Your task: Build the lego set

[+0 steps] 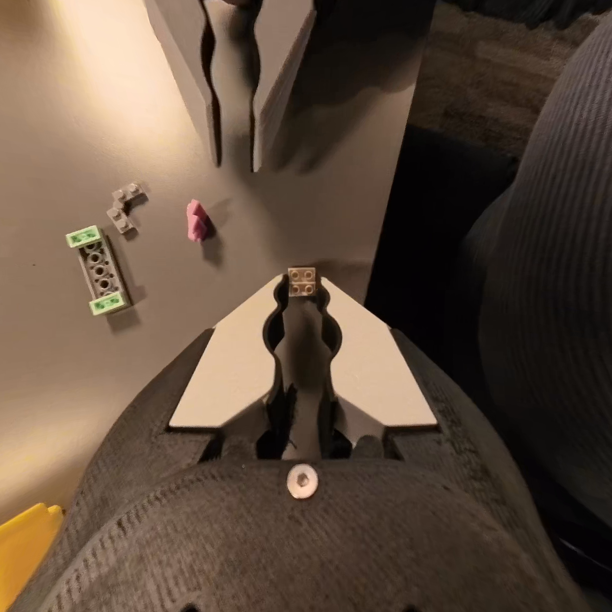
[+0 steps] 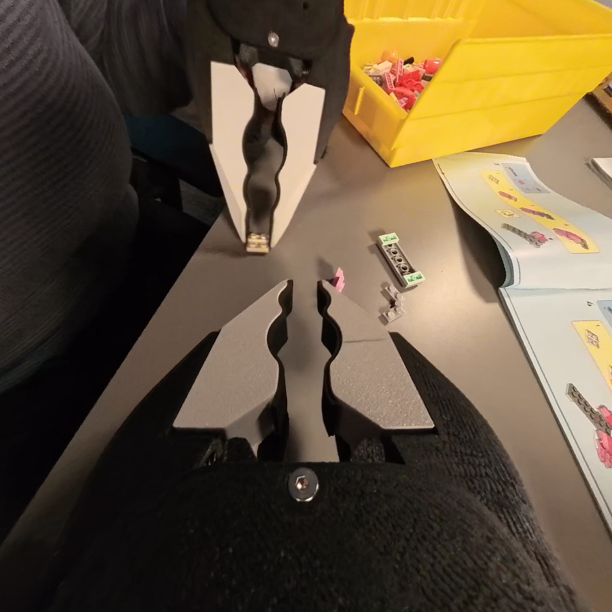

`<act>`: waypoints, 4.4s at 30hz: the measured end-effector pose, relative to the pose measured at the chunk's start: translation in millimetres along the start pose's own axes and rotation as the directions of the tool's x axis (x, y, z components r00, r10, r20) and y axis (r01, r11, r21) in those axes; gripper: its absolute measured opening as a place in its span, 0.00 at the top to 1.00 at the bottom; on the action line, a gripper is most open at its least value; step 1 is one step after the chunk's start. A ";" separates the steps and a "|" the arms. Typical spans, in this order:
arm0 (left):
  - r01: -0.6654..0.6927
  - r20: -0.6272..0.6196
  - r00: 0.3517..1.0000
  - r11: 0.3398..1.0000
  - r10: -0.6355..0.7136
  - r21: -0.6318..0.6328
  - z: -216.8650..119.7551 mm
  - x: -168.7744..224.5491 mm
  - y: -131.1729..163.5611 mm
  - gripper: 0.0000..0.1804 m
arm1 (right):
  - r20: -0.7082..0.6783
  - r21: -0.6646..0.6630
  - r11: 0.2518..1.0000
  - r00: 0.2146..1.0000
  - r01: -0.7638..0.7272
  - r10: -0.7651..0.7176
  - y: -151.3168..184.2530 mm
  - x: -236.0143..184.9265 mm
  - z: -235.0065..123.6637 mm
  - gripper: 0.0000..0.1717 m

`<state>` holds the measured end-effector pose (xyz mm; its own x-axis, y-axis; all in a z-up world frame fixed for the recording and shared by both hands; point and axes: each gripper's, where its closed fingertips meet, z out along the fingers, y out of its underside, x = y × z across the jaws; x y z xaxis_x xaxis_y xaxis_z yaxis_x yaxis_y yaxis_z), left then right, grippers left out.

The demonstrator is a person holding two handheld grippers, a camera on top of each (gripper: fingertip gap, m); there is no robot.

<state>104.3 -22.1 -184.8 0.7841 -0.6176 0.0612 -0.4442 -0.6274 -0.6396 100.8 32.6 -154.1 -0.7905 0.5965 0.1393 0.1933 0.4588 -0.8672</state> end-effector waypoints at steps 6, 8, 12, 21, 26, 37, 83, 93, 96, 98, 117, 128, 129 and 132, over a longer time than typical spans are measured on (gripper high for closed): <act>0.159 0.011 0.985 0.935 -0.172 0.318 -11.5 -21.7 -41.7 0.92 | -0.042 0.094 0.994 0.998 0.047 -0.043 -18.1 2.2 -4.6 0.90; 0.203 -0.036 0.977 0.851 -0.212 0.484 -24.8 -27.3 -61.6 0.92 | 0.007 0.171 0.985 1.000 -0.012 0.011 -29.9 -1.9 -8.2 0.89; 0.190 -0.146 0.982 0.628 -0.122 0.754 -58.7 -20.8 -92.6 0.92 | 0.160 0.377 0.886 0.961 -0.269 0.224 -59.6 3.9 -26.2 0.91; 0.453 -0.516 0.854 0.572 -0.060 0.684 -58.4 2.7 -107.6 0.92 | 0.096 0.512 0.857 0.995 -0.054 0.005 -80.8 -13.5 -37.9 0.86; 0.602 -0.726 0.686 0.604 -0.056 0.523 -56.2 16.9 -105.9 0.92 | 0.178 0.506 0.862 0.982 -0.038 -0.061 -79.1 -31.9 -39.5 0.96; 0.238 -0.285 0.956 0.744 -0.067 0.625 -36.2 0.3 -92.7 0.90 | 0.115 0.349 0.937 0.993 -0.022 -0.019 -53.2 -16.1 -28.8 1.00; 0.003 0.066 0.998 0.984 -0.015 0.177 15.9 -23.5 -34.8 0.95 | 0.031 -0.127 0.992 0.999 0.018 -0.014 19.4 -7.7 8.0 0.98; 0.135 0.221 0.962 0.982 -0.162 0.128 21.2 -24.4 -31.9 0.80 | 0.039 -0.138 0.990 0.999 0.002 0.004 21.9 -7.7 6.4 0.95; 0.158 0.289 0.939 0.980 -0.187 0.121 21.9 -29.7 -29.0 0.82 | 0.040 -0.138 0.990 0.999 0.011 -0.005 21.7 -8.5 6.6 0.94; 0.149 0.314 0.933 0.983 -0.175 0.104 21.9 -29.8 -28.9 0.84 | 0.045 -0.130 0.991 0.999 0.020 -0.014 20.5 -9.8 6.3 0.94; 0.577 -0.410 0.798 0.757 -0.442 0.306 -16.7 -7.8 -53.3 0.92 | 0.020 0.056 0.983 0.984 0.177 -0.178 -16.2 -21.3 1.2 0.91; 0.614 -0.554 0.727 0.745 -0.406 0.259 -20.2 6.7 -61.3 0.92 | 0.025 0.114 0.968 0.974 0.222 -0.226 -27.1 -29.3 1.1 0.97; 0.612 -0.555 0.728 0.747 -0.402 0.261 -19.8 7.0 -61.8 0.92 | 0.030 0.113 0.970 0.976 0.213 -0.218 -27.0 -29.3 0.6 0.97; 0.606 -0.555 0.730 0.753 -0.398 0.257 -18.5 6.2 -61.4 0.91 | 0.044 0.098 0.978 0.980 0.187 -0.192 -24.9 -28.9 0.8 0.98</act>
<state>128.4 3.8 -131.0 0.5090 -0.4643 0.7248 0.2526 -0.7244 -0.6415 118.3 3.4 -136.9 -0.8379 0.4676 0.2815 -0.0153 0.4953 -0.8686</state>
